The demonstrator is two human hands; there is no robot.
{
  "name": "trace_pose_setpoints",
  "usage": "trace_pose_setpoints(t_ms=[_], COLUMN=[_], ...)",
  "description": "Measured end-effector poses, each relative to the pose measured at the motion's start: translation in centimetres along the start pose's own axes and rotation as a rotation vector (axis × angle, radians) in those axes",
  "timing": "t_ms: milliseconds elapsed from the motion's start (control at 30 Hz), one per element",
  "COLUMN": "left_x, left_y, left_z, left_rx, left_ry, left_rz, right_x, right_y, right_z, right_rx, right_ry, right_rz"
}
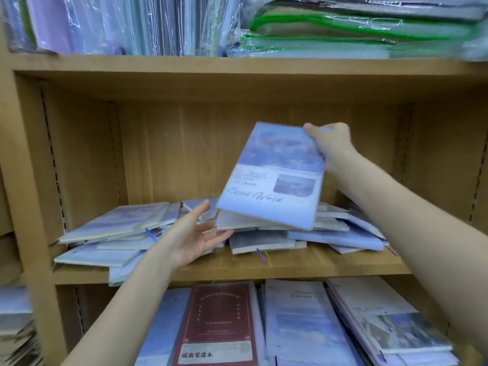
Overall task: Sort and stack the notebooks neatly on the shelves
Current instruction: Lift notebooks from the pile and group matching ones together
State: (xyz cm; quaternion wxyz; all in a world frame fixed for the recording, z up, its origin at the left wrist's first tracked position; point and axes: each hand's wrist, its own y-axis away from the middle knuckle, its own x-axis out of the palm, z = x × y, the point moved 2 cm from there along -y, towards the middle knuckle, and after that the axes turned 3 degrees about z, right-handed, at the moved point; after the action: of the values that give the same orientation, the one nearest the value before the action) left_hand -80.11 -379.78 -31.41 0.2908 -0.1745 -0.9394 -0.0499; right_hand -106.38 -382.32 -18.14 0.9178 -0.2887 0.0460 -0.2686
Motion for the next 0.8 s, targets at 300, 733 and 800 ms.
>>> trace_pose_setpoints(t_ms=[300, 733, 800], left_x=[0.3, -2.1, -1.5], left_y=[-1.1, -1.0, -1.4], left_z=[1.0, 2.4, 2.4], left_rx=[0.002, 0.586, 0.686], left_ry=[-0.136, -1.14, -1.276], left_rz=[-0.038, -0.033, -0.042], right_x=[4.2, 0.7, -0.4], right_y=[7.2, 10.7, 10.7], right_z=[-4.3, -5.3, -5.7], right_rx=[0.019, -0.739, -0.886], right_ry=[0.862, 1.235, 1.115], right_rz=[0.922, 0.618, 0.484])
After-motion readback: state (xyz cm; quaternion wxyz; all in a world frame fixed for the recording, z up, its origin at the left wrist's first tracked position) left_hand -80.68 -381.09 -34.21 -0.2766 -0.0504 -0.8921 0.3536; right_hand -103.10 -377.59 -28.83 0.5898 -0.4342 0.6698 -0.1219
